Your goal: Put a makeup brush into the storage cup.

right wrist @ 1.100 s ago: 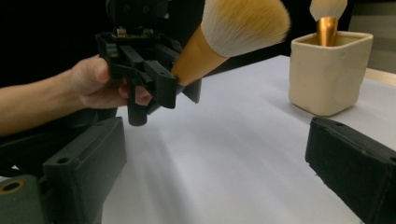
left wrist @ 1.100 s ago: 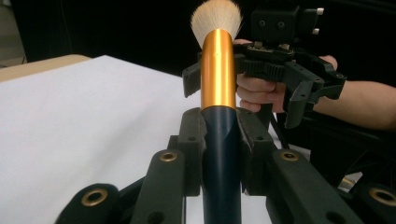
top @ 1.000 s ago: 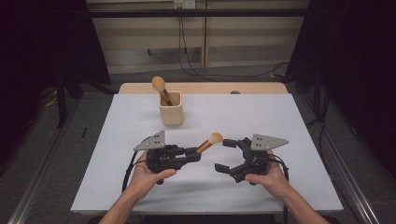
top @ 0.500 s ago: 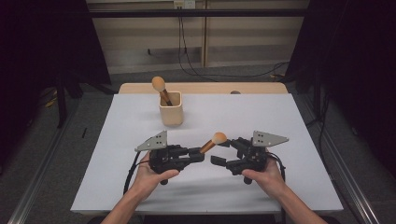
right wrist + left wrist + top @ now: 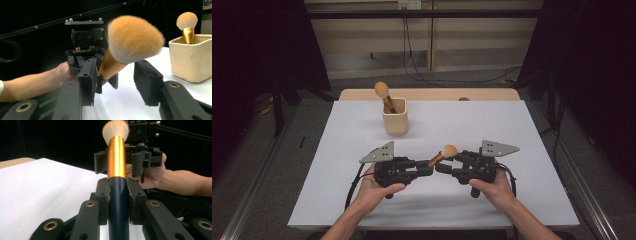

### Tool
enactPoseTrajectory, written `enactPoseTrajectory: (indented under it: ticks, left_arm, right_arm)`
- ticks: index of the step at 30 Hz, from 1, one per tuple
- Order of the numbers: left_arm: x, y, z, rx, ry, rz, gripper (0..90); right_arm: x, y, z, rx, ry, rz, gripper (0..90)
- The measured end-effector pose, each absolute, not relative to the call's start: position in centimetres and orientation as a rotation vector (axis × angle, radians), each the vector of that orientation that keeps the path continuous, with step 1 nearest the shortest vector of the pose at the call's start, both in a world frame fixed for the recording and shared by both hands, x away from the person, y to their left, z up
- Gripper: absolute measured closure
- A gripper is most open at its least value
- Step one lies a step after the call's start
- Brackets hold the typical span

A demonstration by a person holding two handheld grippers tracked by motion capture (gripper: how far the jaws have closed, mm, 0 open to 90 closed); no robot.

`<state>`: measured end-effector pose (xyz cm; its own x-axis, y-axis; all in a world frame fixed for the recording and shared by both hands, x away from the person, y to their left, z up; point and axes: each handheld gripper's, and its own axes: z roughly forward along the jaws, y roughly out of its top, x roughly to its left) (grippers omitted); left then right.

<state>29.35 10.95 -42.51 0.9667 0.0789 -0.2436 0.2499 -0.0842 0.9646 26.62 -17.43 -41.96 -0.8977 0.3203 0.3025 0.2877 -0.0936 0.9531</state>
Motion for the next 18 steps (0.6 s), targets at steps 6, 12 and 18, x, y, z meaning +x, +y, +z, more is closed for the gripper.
enactPoseTrajectory:
  ticks: [6,12,18]
  left_arm:
    - [29.29,10.8,-42.59,1.66,0.242,-0.15,74.2]
    - [29.2,10.49,-42.58,1.656,0.226,-0.16,74.2]
    - [29.26,10.4,-42.57,1.663,0.213,-0.152,74.0]
  right_arm:
    - [26.68,-17.32,-42.0,0.701,2.096,2.221,59.5]
    - [26.66,-17.2,-42.05,0.695,2.098,2.267,67.8]
    - [26.71,-17.38,-42.06,0.719,2.104,2.301,70.5]
